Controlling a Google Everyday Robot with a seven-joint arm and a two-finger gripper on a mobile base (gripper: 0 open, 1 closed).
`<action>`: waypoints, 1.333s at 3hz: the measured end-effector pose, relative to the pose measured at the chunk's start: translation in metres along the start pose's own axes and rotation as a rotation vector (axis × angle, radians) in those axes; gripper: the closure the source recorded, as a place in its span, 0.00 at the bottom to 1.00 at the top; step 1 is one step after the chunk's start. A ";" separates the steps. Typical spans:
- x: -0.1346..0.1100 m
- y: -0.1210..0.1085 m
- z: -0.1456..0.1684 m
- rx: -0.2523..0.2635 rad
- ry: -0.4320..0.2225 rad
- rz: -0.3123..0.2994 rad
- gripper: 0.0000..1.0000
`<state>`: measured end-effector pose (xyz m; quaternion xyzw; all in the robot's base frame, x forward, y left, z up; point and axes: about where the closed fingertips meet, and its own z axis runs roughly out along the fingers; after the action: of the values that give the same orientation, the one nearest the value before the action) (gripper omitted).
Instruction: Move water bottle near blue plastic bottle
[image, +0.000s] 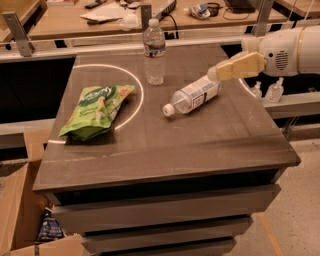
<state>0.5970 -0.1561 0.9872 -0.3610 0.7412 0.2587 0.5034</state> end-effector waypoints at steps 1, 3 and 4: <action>-0.015 -0.017 0.025 0.046 -0.119 -0.048 0.00; -0.036 -0.044 0.056 0.169 -0.218 -0.103 0.38; -0.047 -0.058 0.067 0.248 -0.243 -0.111 0.61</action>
Offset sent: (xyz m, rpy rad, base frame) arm 0.0817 0.0239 0.0156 0.1005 -0.3096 -0.1314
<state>0.6919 -0.1281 1.0062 -0.3024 0.6801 0.1789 0.6434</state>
